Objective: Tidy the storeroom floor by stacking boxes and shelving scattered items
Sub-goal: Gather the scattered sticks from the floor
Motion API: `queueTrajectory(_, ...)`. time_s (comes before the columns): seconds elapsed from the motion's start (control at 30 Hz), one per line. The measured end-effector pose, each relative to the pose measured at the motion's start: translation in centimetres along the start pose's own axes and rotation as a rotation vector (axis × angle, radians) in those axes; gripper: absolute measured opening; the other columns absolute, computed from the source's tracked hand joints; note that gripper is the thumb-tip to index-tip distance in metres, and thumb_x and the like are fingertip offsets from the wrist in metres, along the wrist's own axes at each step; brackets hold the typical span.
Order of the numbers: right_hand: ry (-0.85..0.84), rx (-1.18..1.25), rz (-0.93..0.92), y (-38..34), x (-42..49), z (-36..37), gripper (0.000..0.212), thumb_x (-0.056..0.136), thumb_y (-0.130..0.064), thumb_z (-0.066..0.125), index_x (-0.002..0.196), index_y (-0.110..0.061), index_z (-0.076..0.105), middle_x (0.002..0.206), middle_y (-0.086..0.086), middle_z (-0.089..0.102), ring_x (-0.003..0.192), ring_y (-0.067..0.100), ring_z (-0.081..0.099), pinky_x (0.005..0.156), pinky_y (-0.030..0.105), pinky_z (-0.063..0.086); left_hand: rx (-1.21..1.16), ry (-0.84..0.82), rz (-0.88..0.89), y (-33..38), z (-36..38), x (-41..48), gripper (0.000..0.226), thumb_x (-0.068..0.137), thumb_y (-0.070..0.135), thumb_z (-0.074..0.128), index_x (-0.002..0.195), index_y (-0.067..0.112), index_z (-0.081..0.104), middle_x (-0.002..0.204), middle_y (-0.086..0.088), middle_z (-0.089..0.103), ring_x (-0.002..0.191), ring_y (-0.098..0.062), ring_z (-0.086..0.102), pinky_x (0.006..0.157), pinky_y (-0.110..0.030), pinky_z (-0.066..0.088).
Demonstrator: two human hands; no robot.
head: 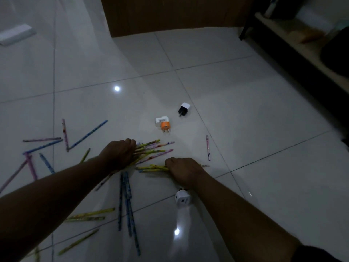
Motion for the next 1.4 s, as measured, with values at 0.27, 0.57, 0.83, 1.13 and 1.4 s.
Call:
queueTrajectory(0.27, 0.132, 0.683, 0.591, 5.8, -2.6, -2.3, 0.024, 0.104, -0.024, 0.047, 0.117, -0.003, 0.043, 0.093, 0.021, 0.062, 0.080, 0.035, 0.062, 0.063, 0.036, 0.045, -0.183, -0.234, -0.173, -1.9, -3.2, 0.8, 0.035, 0.100, 0.041, 0.048, 0.120, 0.012, 0.042, 0.100, -0.010, 0.068, 0.088, -0.033, 0.068, 0.067, -0.035, 0.045)
queueTrajectory(0.57, 0.489, 1.506, 0.927, 12.2, -5.5, -6.2, 0.015, 0.107, -0.017, 0.043, 0.095, -0.009, 0.042, 0.079, 0.014, 0.049, 0.042, 0.016, 0.042, 0.039, 0.026, 0.041, -0.636, -0.260, -0.388, -2.7, -11.5, 6.8, 0.020, 0.100, 0.021, 0.056, 0.096, 0.014, 0.037, 0.080, -0.014, 0.060, 0.065, -0.025, 0.060, 0.061, -0.039, 0.051)
queueTrajectory(0.83, 0.468, 1.659, 1.215, 9.0, -14.8, -18.7, 0.025, 0.099, -0.031, 0.065, 0.089, -0.010, 0.058, 0.057, 0.005, 0.042, 0.038, 0.017, 0.035, 0.040, 0.024, 0.034, -1.104, -0.269, -0.525, 6.4, -25.4, 7.2, 0.010, 0.104, 0.011, 0.048, 0.097, 0.005, 0.044, 0.076, -0.013, 0.059, 0.053, -0.025, 0.052, 0.041, -0.030, 0.041)
queueTrajectory(1.13, 0.637, 1.776, 1.333, 6.2, -24.0, -51.7, 0.051, 0.081, -0.056, 0.080, 0.097, -0.011, 0.064, 0.055, 0.000, 0.037, 0.038, 0.015, 0.031, 0.041, 0.023, 0.032, -1.535, -0.562, -0.504, 12.0, -56.9, 4.7, 0.016, 0.102, 0.019, 0.045, 0.098, 0.006, 0.053, 0.074, -0.007, 0.049, 0.049, -0.010, 0.040, 0.049, -0.027, 0.030)
queueTrajectory(1.4, 0.675, 1.519, 1.233, 4.6, -28.7, -77.7, 0.050, 0.068, -0.056, 0.090, 0.064, -0.021, 0.054, 0.051, -0.004, 0.040, 0.042, 0.014, 0.034, 0.043, 0.023, 0.029, -1.590, -0.774, -0.282, 9.8, -79.4, 3.0, 0.009, 0.102, 0.003, 0.046, 0.101, 0.009, 0.052, 0.072, -0.005, 0.043, 0.049, -0.009, 0.035, 0.044, -0.022, 0.028)
Point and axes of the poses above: each hand's wrist, its own x-axis towards the middle knuckle, its own z-axis out of the palm, y = z × x, the point moved 5 cm from there along x, towards the middle knuckle
